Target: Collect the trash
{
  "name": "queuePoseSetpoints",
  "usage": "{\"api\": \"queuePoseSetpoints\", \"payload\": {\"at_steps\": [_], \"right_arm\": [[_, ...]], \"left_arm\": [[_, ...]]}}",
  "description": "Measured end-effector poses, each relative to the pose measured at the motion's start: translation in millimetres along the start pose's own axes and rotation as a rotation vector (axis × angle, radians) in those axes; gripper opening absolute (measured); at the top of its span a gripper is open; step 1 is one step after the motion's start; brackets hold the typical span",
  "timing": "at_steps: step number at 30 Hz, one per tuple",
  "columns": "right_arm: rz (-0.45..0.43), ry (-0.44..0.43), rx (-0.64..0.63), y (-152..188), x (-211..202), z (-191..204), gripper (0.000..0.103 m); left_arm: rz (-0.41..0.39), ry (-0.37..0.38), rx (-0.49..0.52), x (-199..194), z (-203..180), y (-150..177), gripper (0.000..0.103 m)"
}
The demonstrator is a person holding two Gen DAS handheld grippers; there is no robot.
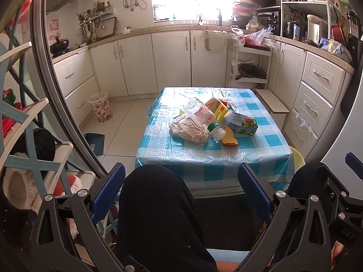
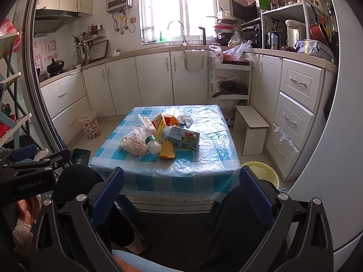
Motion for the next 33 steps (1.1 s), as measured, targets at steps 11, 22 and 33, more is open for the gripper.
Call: {"api": "queuePoseSetpoints", "payload": {"at_steps": [11,22,33], "right_arm": [[-0.008,0.005,-0.017,-1,-2,5,0.097],[-0.011,0.003,-0.028,-2,-4,9,0.097],[-0.013,-0.01,-0.046,-8,2,12,0.097]], "left_arm": [[-0.006,-0.011,-0.011,-1,5,1,0.095],[-0.001,-0.003,-0.014,1,4,2,0.095],[0.028,-0.004,-0.024,14,9,4,0.095]]}}
Point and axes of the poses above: each gripper's, at about its wrist camera, not at the fingertips, and x roughly the way its jaws point, z to its left, y to its underside, the point moved 5 cm from there along x, roughly the way its jaws point, and after that the axes turned 8 degrees about -z, right-handed, at the moved point
